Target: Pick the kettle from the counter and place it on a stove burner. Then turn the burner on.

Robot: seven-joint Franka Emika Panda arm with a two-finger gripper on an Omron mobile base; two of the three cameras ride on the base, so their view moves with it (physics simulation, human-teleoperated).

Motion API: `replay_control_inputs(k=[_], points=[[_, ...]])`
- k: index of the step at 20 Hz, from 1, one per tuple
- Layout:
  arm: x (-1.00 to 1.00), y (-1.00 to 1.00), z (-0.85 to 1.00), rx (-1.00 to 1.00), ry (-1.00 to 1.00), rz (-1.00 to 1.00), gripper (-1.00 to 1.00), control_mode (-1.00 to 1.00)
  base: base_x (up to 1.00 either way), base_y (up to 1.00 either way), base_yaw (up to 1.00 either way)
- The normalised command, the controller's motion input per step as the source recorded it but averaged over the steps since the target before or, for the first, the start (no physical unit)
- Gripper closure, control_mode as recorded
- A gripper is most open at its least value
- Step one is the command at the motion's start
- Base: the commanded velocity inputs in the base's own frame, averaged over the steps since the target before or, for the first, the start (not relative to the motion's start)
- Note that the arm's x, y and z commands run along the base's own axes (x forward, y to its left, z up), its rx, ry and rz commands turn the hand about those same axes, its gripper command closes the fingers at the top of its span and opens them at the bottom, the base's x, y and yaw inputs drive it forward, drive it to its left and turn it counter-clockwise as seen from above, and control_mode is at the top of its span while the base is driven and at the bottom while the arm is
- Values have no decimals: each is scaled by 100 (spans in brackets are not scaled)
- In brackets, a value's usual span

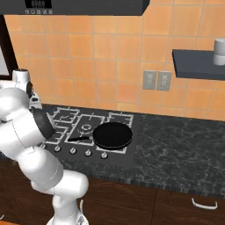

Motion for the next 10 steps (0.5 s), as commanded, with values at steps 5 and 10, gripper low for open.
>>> replay_control_inputs(k=[5, 10], points=[[18, 83, -3, 0, 0, 4, -100, -100, 0, 0, 0], [12, 83, -21, 0, -1, 4, -100, -100, 0, 0, 0]])
